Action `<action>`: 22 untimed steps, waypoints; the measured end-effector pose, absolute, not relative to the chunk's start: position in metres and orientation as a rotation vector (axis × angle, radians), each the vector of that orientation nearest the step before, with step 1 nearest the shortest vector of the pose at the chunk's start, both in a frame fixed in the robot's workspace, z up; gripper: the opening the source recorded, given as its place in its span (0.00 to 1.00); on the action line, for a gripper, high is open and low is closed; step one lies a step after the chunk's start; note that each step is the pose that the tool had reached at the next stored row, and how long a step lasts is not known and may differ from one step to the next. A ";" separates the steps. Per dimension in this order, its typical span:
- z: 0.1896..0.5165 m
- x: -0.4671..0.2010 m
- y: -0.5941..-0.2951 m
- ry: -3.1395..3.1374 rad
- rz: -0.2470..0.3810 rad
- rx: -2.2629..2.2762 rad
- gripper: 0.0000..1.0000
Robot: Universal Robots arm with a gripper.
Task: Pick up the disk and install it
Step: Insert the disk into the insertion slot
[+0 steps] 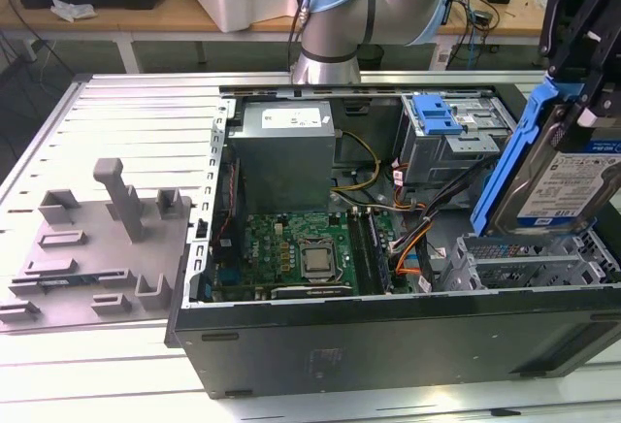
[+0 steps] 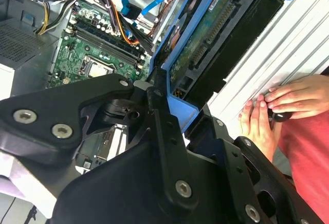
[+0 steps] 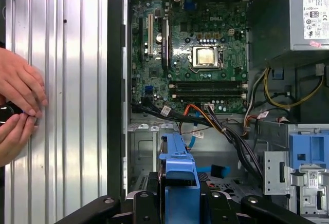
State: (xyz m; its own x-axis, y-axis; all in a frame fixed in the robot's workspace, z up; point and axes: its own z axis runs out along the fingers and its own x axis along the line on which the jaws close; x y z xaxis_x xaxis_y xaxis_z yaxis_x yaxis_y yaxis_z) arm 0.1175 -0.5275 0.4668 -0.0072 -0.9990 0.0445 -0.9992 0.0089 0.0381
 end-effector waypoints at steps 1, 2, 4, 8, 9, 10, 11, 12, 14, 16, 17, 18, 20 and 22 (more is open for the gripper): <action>0.466 0.118 -0.527 -2.189 0.007 2.172 0.36; 0.466 0.117 -0.527 -2.188 0.007 2.172 0.36; 0.465 0.117 -0.527 -2.188 0.007 2.172 0.36; 0.463 0.117 -0.527 -2.185 0.007 2.175 0.36; 0.462 0.117 -0.527 -2.185 0.007 2.175 0.36; 0.461 0.117 -0.527 -2.183 0.007 2.177 0.36; 0.461 0.117 -0.527 -2.182 0.007 2.178 0.36; 0.461 0.117 -0.527 -2.181 0.007 2.179 0.36; 0.460 0.117 -0.527 -2.180 0.007 2.180 0.36; 0.459 0.117 -0.527 -2.178 0.007 2.182 0.36; 0.459 0.117 -0.527 -2.178 0.007 2.183 0.36; 0.459 0.117 -0.527 -2.177 0.007 2.183 0.36; 0.458 0.117 -0.527 -2.174 0.007 2.186 0.36; 0.457 0.117 -0.527 -2.173 0.007 2.188 0.36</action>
